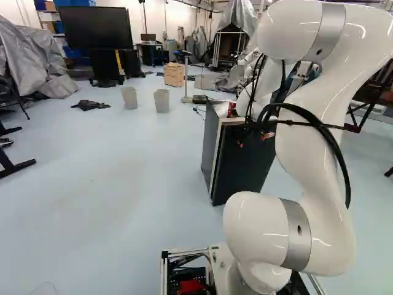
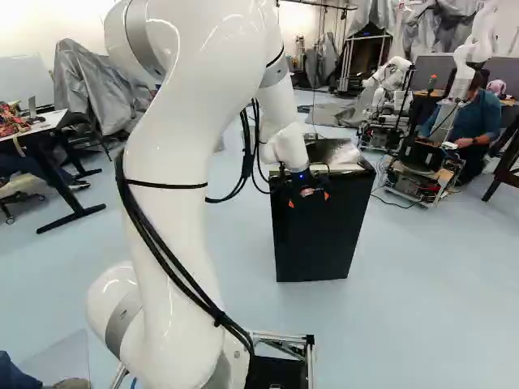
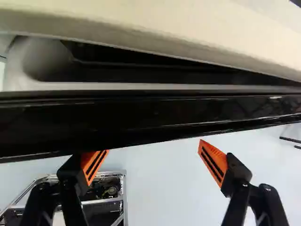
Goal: Grab a drink from the fridge
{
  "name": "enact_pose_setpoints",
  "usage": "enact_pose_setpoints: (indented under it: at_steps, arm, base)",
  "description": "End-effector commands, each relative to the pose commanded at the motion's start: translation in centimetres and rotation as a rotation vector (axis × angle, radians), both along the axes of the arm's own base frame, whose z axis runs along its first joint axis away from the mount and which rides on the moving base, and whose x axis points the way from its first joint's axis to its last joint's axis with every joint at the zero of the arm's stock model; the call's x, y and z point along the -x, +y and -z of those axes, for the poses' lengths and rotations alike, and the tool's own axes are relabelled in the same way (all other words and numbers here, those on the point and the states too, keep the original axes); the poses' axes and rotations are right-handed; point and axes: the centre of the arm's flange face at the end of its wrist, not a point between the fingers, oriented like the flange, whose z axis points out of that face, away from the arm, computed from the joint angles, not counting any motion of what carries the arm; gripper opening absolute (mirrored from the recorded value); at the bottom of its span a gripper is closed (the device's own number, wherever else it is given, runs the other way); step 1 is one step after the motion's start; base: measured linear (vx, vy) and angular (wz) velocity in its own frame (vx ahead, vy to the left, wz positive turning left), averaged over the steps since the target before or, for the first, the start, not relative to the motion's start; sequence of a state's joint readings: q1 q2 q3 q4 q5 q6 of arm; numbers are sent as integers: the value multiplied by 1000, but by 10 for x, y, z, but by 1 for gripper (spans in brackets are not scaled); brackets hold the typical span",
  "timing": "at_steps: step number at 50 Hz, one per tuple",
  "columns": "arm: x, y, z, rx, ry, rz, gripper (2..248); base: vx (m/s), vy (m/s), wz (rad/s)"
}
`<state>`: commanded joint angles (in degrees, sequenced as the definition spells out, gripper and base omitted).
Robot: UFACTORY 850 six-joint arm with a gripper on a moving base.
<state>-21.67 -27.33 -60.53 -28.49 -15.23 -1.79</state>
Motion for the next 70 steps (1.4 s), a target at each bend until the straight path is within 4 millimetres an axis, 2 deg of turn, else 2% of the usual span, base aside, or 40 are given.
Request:
enact_pose_setpoints:
  at_steps: [39,70]
  arm:
    - [-15,0,1,4,-11,-10,247]
    - [-16,1,0,4,-22,-14,247]
  base:
    - [0,0,0]
    - [0,0,0]
